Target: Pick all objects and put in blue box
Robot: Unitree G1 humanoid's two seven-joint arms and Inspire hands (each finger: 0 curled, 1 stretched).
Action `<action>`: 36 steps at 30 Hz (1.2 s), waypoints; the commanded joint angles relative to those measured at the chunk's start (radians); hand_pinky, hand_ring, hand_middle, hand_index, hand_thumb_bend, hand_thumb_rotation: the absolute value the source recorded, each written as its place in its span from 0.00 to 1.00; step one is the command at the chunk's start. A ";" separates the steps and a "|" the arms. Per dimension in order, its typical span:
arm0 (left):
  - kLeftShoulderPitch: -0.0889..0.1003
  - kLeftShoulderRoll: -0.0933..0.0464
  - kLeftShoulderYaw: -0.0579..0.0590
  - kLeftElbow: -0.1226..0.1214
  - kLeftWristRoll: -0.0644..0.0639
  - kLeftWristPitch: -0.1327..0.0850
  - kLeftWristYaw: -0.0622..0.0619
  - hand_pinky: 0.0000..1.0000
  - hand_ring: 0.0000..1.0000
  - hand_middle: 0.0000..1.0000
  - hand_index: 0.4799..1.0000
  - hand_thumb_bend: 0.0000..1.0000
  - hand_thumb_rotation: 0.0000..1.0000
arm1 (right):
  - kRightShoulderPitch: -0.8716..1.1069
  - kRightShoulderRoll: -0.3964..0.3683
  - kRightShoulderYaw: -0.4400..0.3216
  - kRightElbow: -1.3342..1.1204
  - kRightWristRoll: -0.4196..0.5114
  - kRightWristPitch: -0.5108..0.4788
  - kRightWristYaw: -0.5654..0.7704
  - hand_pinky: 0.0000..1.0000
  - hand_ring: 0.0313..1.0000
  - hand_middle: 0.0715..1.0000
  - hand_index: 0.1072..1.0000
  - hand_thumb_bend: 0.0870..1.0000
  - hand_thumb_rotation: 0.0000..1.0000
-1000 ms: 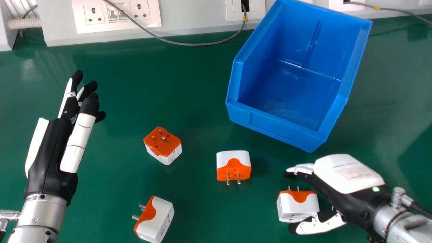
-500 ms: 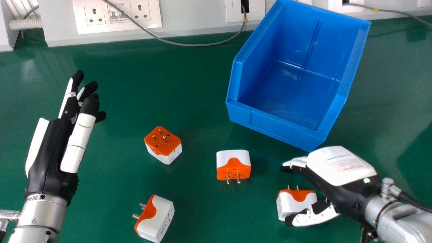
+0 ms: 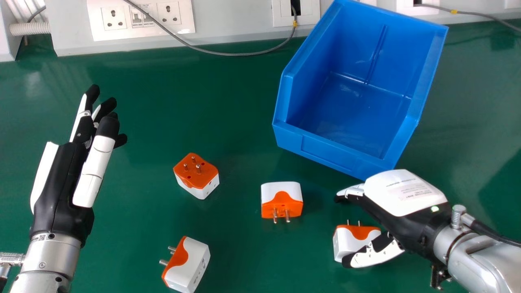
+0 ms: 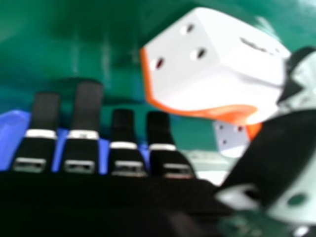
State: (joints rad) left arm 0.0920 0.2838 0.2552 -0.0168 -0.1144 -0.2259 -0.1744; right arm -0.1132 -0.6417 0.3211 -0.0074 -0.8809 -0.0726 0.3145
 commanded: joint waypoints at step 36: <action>-0.033 0.002 -0.001 -0.066 0.003 0.062 0.009 0.84 0.94 0.96 0.99 0.82 0.95 | 0.060 0.014 0.047 -0.015 0.031 0.059 0.101 0.69 0.78 0.83 0.79 0.44 0.45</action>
State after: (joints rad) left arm 0.0680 0.2843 0.2539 -0.0531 -0.1161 -0.1616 -0.1703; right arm -0.0851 -0.6435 0.3326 -0.0571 -0.8587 -0.0255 0.3785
